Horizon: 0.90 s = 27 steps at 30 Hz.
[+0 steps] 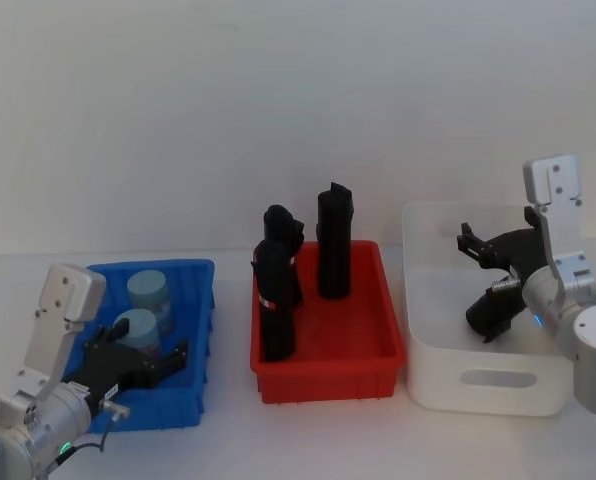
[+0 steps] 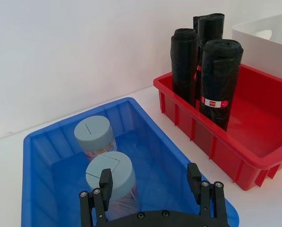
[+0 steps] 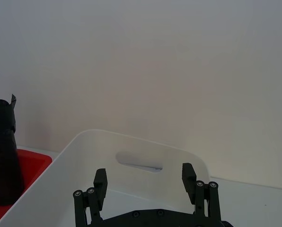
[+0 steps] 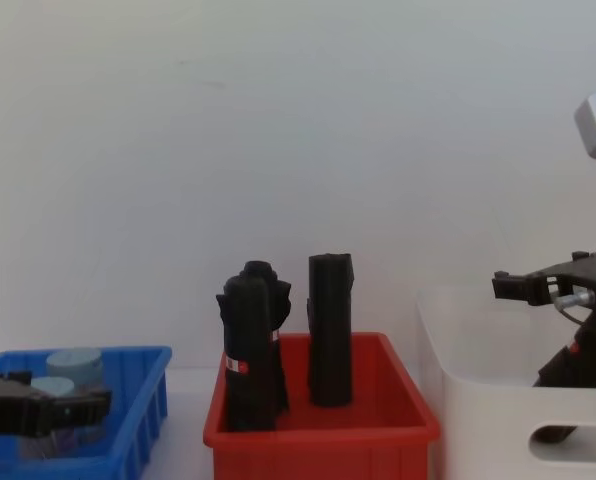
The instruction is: Pick the cotton swabs from the blue box and place them into the white box.
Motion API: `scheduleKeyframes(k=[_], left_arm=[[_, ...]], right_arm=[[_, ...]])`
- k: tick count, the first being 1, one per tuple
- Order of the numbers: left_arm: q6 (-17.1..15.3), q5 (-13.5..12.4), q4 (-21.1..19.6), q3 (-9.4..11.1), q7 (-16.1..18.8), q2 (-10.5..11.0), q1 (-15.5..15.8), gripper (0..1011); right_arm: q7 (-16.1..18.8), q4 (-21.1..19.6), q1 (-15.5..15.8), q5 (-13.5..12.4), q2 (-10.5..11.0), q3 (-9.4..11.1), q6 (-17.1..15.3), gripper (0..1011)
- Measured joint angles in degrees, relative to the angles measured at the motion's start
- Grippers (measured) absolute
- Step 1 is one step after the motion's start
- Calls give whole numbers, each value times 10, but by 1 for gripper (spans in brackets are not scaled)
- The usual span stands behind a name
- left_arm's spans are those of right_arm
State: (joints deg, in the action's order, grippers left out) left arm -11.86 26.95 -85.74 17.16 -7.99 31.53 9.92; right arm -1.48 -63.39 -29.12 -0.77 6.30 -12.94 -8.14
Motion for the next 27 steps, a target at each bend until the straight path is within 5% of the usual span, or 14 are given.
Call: scheduleKeyframes(k=[27], left_arm=[[28, -11, 38, -9, -10, -6, 14, 1000]], right_arm=[[0, 0, 0, 0, 0, 0, 0, 1001]])
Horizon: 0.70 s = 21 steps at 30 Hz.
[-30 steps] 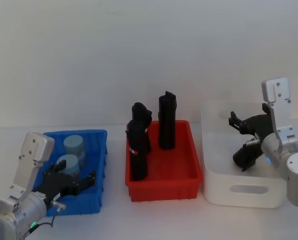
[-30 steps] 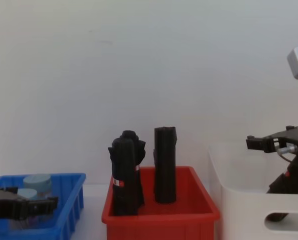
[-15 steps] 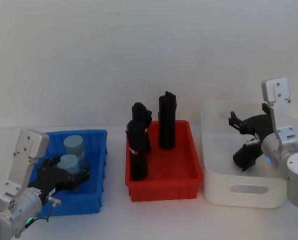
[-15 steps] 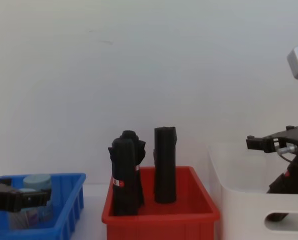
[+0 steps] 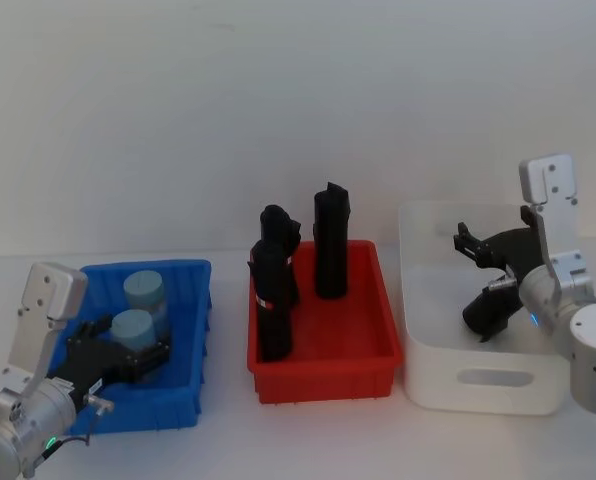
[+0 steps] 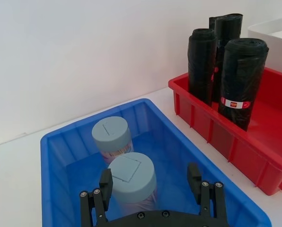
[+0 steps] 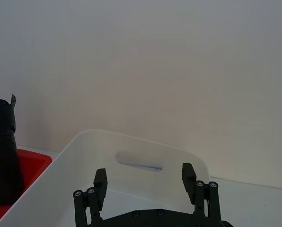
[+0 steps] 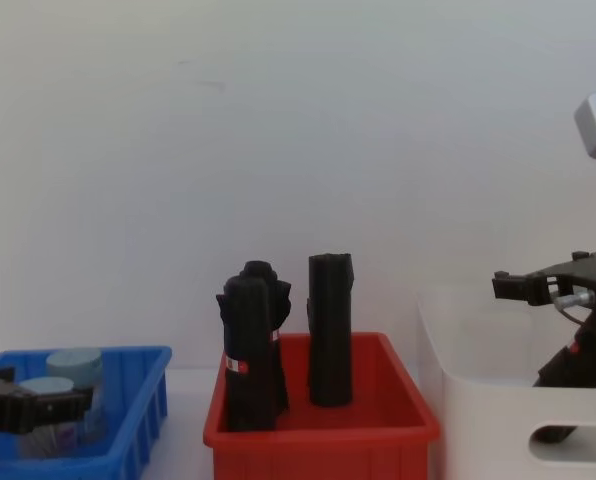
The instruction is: Pick the cotton swabs from the blue box and place them into the white box.
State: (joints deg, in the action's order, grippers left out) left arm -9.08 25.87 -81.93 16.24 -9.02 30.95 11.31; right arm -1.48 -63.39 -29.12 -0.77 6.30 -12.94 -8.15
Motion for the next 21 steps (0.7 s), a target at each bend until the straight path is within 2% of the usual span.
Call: scheduleKeyframes(k=[21], left_arm=[[12, -1, 60, -7, -27, -11, 26, 1000]], right_arm=[[0, 0, 0, 0, 0, 0, 0, 1002]])
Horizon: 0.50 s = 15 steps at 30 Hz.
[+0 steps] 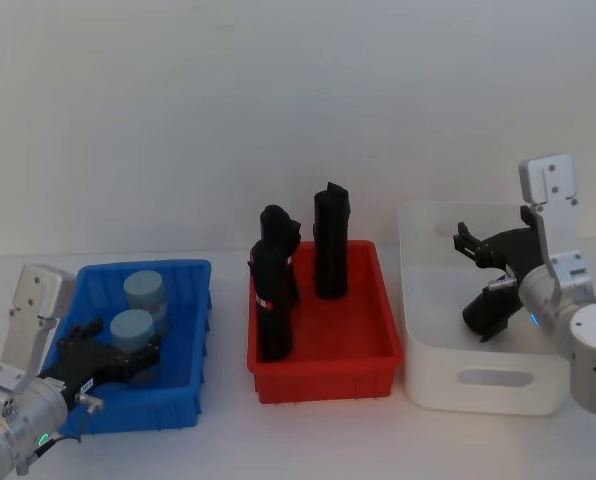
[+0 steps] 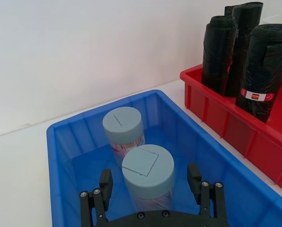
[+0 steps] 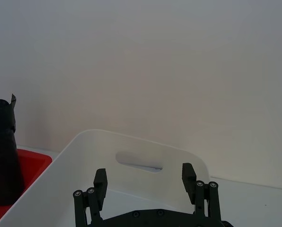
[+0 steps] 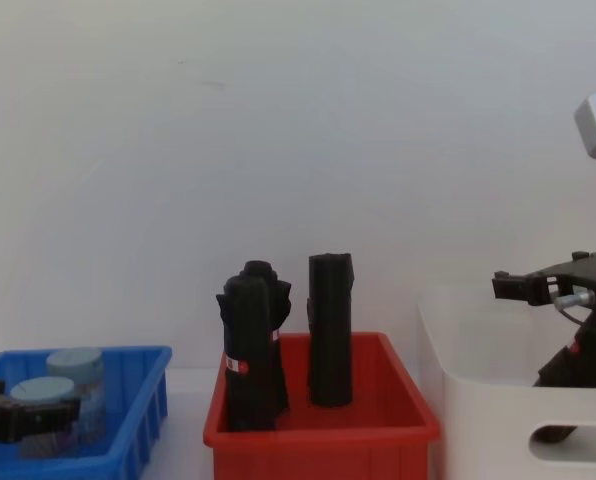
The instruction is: Pick the cotton swabs from the blue box and place them into the white box.
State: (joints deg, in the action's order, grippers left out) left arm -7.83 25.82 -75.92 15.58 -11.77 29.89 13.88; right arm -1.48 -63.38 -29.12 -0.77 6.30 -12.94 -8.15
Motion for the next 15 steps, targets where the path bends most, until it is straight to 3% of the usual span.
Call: scheduleKeyframes(k=[15], left_arm=[[3, -10, 43, 1, -26, -12, 25, 1000]], right_arm=[[0, 0, 0, 0, 0, 0, 0, 1002]])
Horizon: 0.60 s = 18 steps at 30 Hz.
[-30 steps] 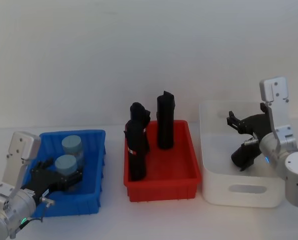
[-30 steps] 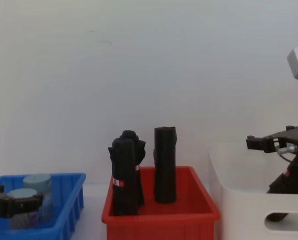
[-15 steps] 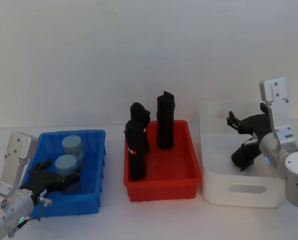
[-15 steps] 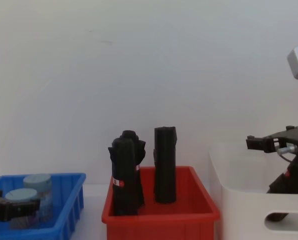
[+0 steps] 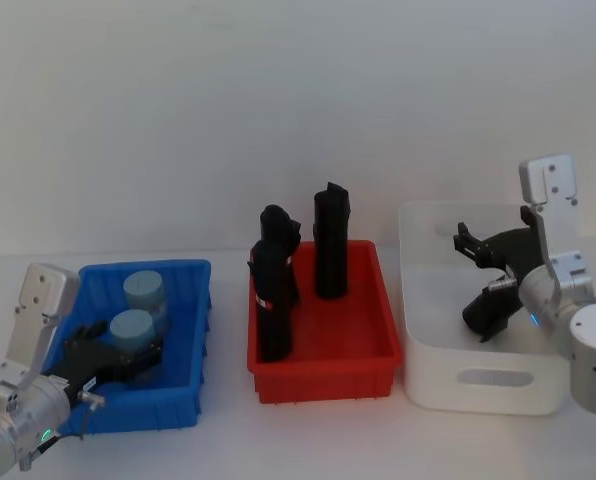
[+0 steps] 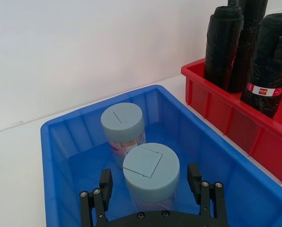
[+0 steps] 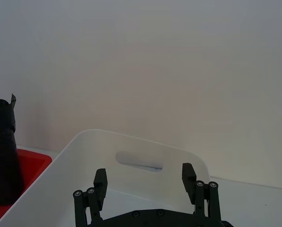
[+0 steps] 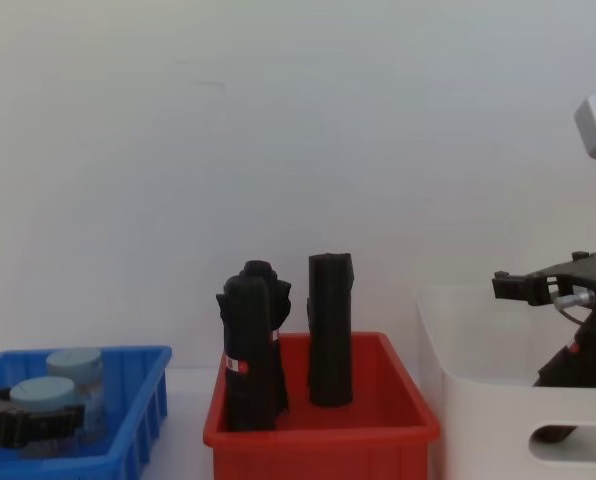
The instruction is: Pick the cotton swabs from the blue box and place them into the white box.
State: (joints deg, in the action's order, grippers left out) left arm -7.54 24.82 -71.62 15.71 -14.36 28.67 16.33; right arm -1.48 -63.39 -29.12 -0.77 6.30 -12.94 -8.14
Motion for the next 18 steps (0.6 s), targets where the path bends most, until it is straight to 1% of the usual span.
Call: scheduleKeyframes(k=[12, 18], left_arm=[[-3, -15, 27, 1, -10, -9, 21, 1000], [-5, -19, 33, 2, -14, -12, 28, 1000]], right_arm=[[0, 0, 0, 0, 0, 0, 0, 1001], [0, 0, 0, 0, 0, 0, 0, 1002]])
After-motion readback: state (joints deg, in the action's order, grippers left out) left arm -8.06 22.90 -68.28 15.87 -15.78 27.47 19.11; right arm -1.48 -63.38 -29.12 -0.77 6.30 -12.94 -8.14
